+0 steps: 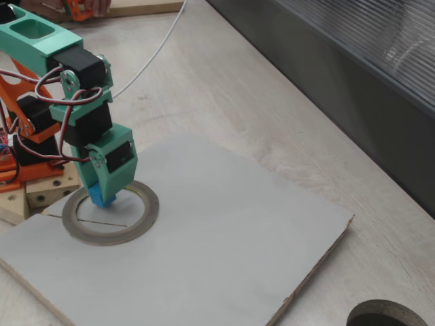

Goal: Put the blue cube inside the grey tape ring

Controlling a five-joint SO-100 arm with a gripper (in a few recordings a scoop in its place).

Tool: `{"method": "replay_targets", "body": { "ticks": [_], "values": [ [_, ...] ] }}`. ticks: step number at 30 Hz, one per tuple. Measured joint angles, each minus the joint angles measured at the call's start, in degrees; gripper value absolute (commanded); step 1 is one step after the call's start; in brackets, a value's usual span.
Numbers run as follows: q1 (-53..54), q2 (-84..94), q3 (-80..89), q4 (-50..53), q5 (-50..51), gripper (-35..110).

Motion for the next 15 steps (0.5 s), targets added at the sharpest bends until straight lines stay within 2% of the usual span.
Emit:
{"method": "replay_targets", "body": {
  "ticks": [10, 15],
  "values": [
    [0.0, -0.09, 0.0, 2.2, 0.0, 72],
    [0.0, -0.09, 0.0, 7.47, 0.0, 80]
  ]
}}
